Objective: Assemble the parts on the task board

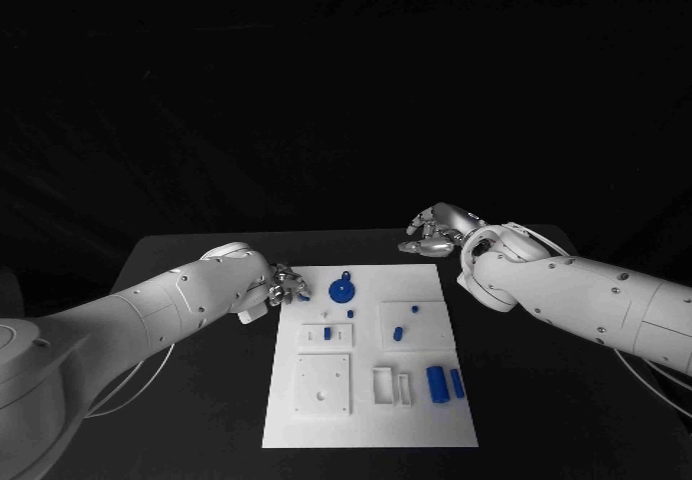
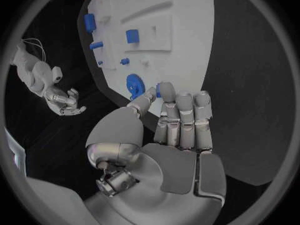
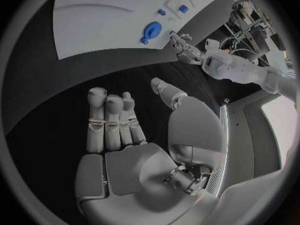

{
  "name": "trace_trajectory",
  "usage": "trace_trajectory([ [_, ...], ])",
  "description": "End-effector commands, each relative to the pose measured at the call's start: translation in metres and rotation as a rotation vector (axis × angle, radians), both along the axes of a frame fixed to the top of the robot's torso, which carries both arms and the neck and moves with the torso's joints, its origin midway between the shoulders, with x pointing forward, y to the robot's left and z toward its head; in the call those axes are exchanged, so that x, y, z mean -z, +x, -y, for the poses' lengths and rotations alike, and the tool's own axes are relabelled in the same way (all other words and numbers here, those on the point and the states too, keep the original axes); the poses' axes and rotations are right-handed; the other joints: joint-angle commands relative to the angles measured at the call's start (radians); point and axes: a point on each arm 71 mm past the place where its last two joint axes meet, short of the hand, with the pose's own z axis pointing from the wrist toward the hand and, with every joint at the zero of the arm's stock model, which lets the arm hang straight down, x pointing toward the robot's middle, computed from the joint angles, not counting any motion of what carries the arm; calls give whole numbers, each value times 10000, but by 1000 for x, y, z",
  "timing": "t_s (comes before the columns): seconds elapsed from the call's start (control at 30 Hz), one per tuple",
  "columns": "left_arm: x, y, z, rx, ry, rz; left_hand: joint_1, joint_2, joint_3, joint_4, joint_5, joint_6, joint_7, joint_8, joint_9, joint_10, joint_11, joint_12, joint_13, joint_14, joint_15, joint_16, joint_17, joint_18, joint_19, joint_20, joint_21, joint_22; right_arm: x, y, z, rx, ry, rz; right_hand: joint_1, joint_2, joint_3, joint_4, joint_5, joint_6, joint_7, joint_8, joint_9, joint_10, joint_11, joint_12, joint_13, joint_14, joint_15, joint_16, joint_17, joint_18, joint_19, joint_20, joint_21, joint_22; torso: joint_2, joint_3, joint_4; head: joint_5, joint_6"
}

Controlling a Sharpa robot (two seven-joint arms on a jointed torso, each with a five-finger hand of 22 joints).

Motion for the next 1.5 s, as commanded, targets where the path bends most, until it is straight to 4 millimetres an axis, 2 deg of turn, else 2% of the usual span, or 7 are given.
trace_trajectory([
  [0.03, -13, 0, 2, -515, -527, 691, -80, 0, 12, -12, 45, 282, -60, 909, 815, 222, -129, 10, -24, 201, -175, 16, -5, -47, 44, -1129, 56, 162, 0, 1, 1, -52, -103, -29, -45, 67, -41, 23, 65, -12, 79, 27, -14, -89, 0, 48, -18, -18, -52, 68, -9, 695, -12, -74, -60, 188, -54, 3, 59, 11, 2],
  [0.3, -23, -16, -5, -601, -771, 1098, -83, -85, 85, -8, 137, 363, -106, 978, 829, 400, -178, -36, -61, 387, -219, -24, -50, -16, 197, -1178, 99, 153, 1, 2, 3, -16, -94, -49, -45, 69, -39, 24, 66, -13, 79, 28, -14, -90, 0, 49, -19, -19, -52, 68, -10, 695, -13, -74, -61, 188, -190, 13, 163, 53, -89],
  [0.67, -15, -46, -6, -15, -603, 1253, -109, -366, 156, -2, 583, 631, -220, 1112, 810, 741, -291, 3, -30, 720, -332, 37, -27, 26, 460, -1254, 206, 158, 4, 0, 8, 46, -91, -132, -43, 76, -36, 26, 70, -12, 79, 28, -15, -91, 0, 50, -22, -20, -52, 67, -11, 695, -13, -75, -62, 188, -256, -5, 212, 59, -187],
  [0.83, -5, -59, -6, 124, -516, 1337, -120, -487, 159, 32, 691, 918, -315, 1390, 975, 972, -363, 70, 13, 898, -410, 109, 36, 56, 615, -1306, 289, 167, 5, -1, 10, 62, -91, -152, -42, 77, -35, 26, 72, -12, 79, 28, -15, -92, 0, 51, -25, -20, -52, 67, -11, 695, -13, -75, -63, 188, -254, -3, 212, 79, -206],
  [0.97, 4, -72, -3, 309, -499, 1292, -115, -555, 188, 17, 1196, 932, -362, 1550, 1138, 1062, -409, 119, 57, 992, -467, 154, 95, 75, 714, -1342, 363, 178, 6, -1, 11, 75, -96, -167, -39, 80, -32, 26, 75, -13, 78, 28, -16, -93, 0, 53, -27, -20, -52, 67, -12, 695, -13, -75, -64, 187, -241, 0, 201, 71, -212],
  [1.1, 12, -78, -1, 411, -419, 1284, -111, -585, 190, -11, 1344, 973, -391, 1632, 1205, 1104, -437, 180, 98, 1044, -496, 201, 138, 84, 759, -1360, 409, 185, 7, -2, 11, 71, -99, -186, -37, 87, -28, 27, 78, -13, 78, 29, -16, -94, -1, 54, -29, -20, -52, 67, -13, 695, -12, -76, -64, 187, -241, -1, 197, 96, -235],
  [1.5, 31, -86, 3, 622, -142, 1341, -136, -607, 178, -21, 1405, 1044, -450, 1799, 1330, 1157, -496, 350, 202, 1122, -559, 314, 231, 103, 839, -1393, 496, 191, 7, -2, 10, 59, -98, -198, -37, 94, -21, 32, 93, -14, 78, 29, -17, -95, -1, 57, -34, -20, -53, 67, -15, 695, -12, -76, -66, 186, -216, 6, 176, 99, -249],
])
